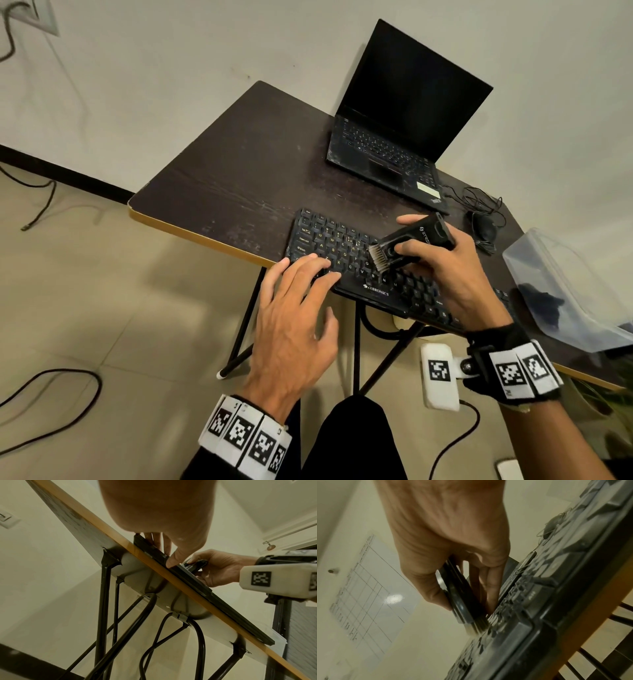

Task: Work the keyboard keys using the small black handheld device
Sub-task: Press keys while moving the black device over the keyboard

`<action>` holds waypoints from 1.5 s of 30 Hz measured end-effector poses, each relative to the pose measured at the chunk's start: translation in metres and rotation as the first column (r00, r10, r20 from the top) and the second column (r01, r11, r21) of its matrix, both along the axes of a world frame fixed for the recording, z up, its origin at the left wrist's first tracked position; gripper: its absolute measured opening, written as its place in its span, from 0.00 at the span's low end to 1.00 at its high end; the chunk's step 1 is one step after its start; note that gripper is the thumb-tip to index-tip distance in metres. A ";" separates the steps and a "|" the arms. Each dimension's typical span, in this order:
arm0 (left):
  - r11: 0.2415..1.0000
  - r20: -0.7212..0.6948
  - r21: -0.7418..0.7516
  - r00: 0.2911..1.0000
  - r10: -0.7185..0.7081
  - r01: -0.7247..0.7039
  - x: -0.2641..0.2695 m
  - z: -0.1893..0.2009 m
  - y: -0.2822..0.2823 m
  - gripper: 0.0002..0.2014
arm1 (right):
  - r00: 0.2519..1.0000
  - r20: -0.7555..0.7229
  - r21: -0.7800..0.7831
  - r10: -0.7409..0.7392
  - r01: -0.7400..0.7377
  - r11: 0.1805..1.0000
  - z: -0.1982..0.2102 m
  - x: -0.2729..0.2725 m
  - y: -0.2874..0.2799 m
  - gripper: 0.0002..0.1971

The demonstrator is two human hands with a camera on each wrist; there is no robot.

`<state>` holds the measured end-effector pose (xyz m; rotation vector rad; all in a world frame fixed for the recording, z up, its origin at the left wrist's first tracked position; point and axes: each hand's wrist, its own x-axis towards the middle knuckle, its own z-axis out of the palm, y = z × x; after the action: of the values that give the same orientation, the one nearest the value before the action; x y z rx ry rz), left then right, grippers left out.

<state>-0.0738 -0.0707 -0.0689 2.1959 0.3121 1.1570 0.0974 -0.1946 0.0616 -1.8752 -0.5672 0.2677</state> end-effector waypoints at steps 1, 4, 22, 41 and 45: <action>1.000 0.001 0.001 1.000 -0.001 0.001 0.000 0.000 0.000 0.24 | 1.000 -0.003 -0.005 0.001 -0.001 1.000 0.002 0.001 0.000 0.18; 1.000 0.004 -0.004 1.000 0.000 0.000 0.000 -0.001 0.000 0.24 | 1.000 0.011 -0.054 0.019 -0.018 0.998 0.009 0.005 -0.001 0.16; 0.994 0.036 -0.078 0.996 0.082 -0.079 0.002 -0.003 0.007 0.21 | 0.883 0.235 -0.456 0.407 -0.270 0.848 0.031 0.005 0.028 0.14; 0.975 0.021 -0.153 0.986 0.166 -0.161 0.006 -0.001 0.005 0.25 | 0.792 0.298 -0.461 0.533 -0.370 0.807 0.031 -0.007 0.047 0.17; 0.974 0.027 -0.144 0.983 0.182 -0.177 0.005 0.001 0.008 0.27 | 0.758 0.267 -0.450 0.595 -0.448 0.772 0.027 -0.018 0.046 0.16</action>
<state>-0.0685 -0.0628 -0.0683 2.0513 0.5684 1.2341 0.0793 -0.1486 0.0889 -2.1009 -1.4345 0.3858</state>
